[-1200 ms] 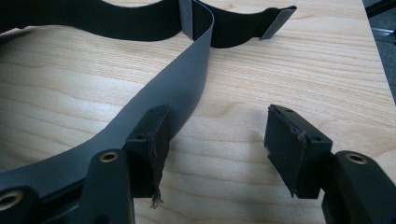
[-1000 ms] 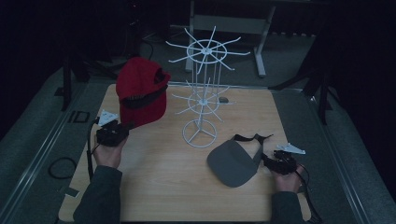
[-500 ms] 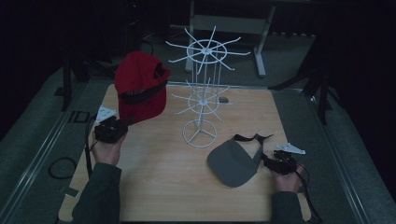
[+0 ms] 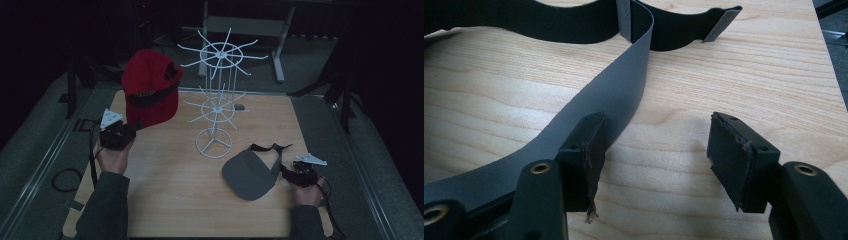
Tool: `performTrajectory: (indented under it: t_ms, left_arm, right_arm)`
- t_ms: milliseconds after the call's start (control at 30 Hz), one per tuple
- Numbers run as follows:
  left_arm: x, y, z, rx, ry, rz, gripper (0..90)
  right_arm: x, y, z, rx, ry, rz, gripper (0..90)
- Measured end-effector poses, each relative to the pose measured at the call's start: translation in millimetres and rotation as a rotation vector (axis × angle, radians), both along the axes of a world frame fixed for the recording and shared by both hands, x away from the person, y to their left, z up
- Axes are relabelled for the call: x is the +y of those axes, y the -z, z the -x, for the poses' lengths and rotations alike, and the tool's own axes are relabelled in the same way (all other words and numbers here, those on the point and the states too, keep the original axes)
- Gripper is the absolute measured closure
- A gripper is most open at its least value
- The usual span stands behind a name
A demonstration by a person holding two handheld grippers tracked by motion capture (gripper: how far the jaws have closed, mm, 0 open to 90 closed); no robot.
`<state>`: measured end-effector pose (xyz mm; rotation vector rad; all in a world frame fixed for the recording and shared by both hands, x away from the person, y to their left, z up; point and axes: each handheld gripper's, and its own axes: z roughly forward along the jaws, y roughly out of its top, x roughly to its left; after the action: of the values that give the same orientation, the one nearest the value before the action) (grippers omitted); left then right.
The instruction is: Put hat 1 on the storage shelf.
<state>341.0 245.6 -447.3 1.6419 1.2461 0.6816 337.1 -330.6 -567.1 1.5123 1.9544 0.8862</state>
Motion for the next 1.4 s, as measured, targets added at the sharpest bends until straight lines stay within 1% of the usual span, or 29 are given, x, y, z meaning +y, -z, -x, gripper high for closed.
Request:
performTrajectory:
  t_ms: [300, 600, 867, 1100, 1400]
  left_arm:
    - [1.9, -6.3, -0.1, -0.016, -0.004, 0.013, 85.8]
    - [3.1, -14.3, -0.1, -0.033, -0.008, 0.013, 85.8]
    - [4.6, -21.4, 0.3, -0.050, -0.018, 0.027, 85.9]
    - [5.5, -26.5, 0.3, -0.061, -0.015, 0.031, 85.8]
    - [7.6, -31.3, -1.7, -0.074, -0.025, 0.052, 85.9]
  right_arm:
    - [0.1, 0.0, 0.1, 0.000, 0.001, -0.001, 40.3]
    - [0.1, 0.0, 0.1, 0.000, 0.000, 0.000, 40.3]
    - [0.2, 0.0, 0.2, 0.001, 0.000, -0.001, 40.2]
    - [0.0, 0.1, 0.1, -0.001, -0.002, 0.000, 40.1]
    - [0.1, 0.0, 0.2, 0.000, -0.002, 0.000, 40.1]
